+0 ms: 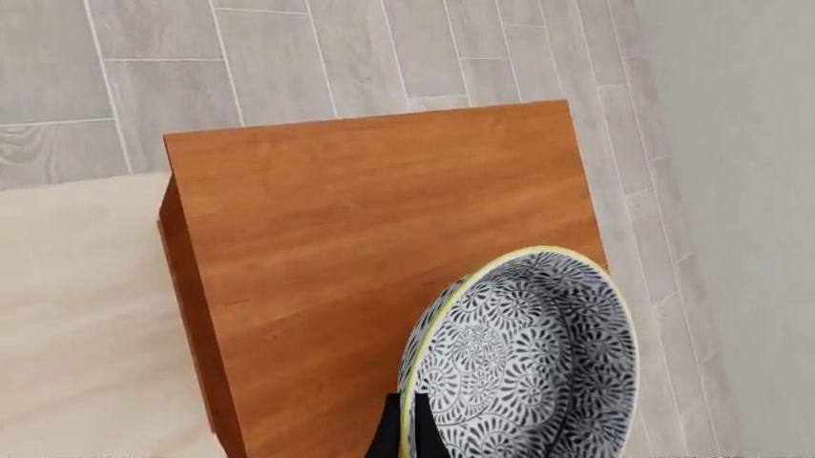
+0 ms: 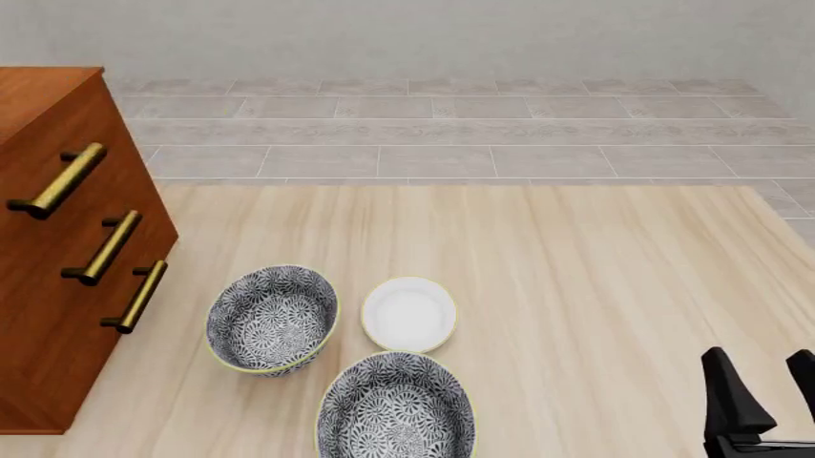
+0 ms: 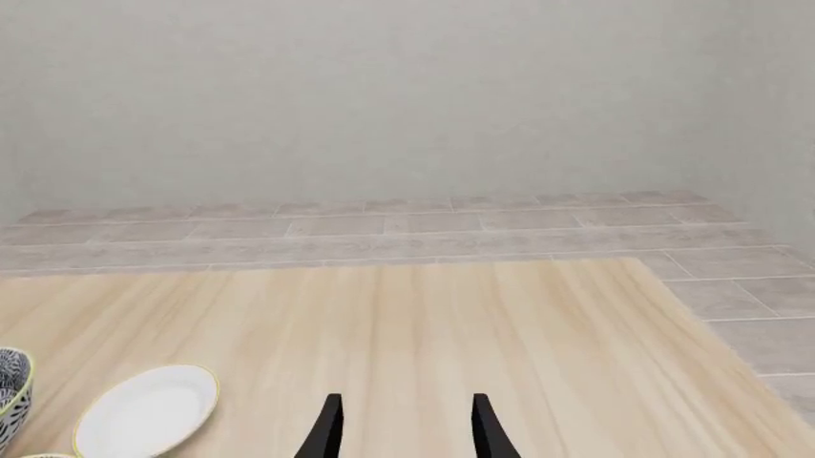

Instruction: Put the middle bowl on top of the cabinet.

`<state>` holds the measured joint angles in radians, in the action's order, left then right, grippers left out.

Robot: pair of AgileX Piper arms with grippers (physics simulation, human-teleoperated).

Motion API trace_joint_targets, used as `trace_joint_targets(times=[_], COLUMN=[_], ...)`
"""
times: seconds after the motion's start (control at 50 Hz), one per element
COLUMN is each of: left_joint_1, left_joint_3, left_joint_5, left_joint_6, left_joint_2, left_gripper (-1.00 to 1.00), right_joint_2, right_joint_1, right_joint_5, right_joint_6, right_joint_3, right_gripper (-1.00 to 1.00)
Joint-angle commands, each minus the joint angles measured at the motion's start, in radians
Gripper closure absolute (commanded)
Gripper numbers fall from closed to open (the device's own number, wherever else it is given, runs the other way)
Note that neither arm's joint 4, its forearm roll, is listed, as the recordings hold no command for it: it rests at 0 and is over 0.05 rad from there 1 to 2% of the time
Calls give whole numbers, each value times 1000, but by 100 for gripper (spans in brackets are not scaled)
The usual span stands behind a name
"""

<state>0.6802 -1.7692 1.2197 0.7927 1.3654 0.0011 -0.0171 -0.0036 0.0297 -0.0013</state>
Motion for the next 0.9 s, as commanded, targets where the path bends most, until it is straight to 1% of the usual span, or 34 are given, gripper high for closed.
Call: trace_joint_targets(times=[0.02, 0.1, 0.2, 0.4, 0.64, 0.72, 0.74, 0.9], left_joint_1=[-16, -18, -3, -4, -2, 10, 1, 9], left_joint_3=[16, 27, 19, 13, 20, 16, 18, 23], left_joint_5=[-3, -6, -5, -3, -7, -6, -10, -12], left_joint_6=[12, 17, 8, 11, 7, -4, 5, 0], left_joint_2=[-2, -6, -3, -3, -10, -13, -16, -18], left_gripper=[100, 100, 100, 100, 100, 100, 100, 100], right_joint_2=[0, 0, 0, 0, 0, 0, 0, 0], right_joint_1=[0, 0, 0, -1, -2, -2, -2, -2], right_joint_5=[0, 0, 0, -1, -2, -2, -2, -2], right_joint_6=[1, 1, 0, -2, 0, 1, 2, 3], right_joint_3=[0, 0, 1, 1, 1, 1, 1, 0], right_gripper=[-100, -100, -100, -100, -100, -100, -100, -100])
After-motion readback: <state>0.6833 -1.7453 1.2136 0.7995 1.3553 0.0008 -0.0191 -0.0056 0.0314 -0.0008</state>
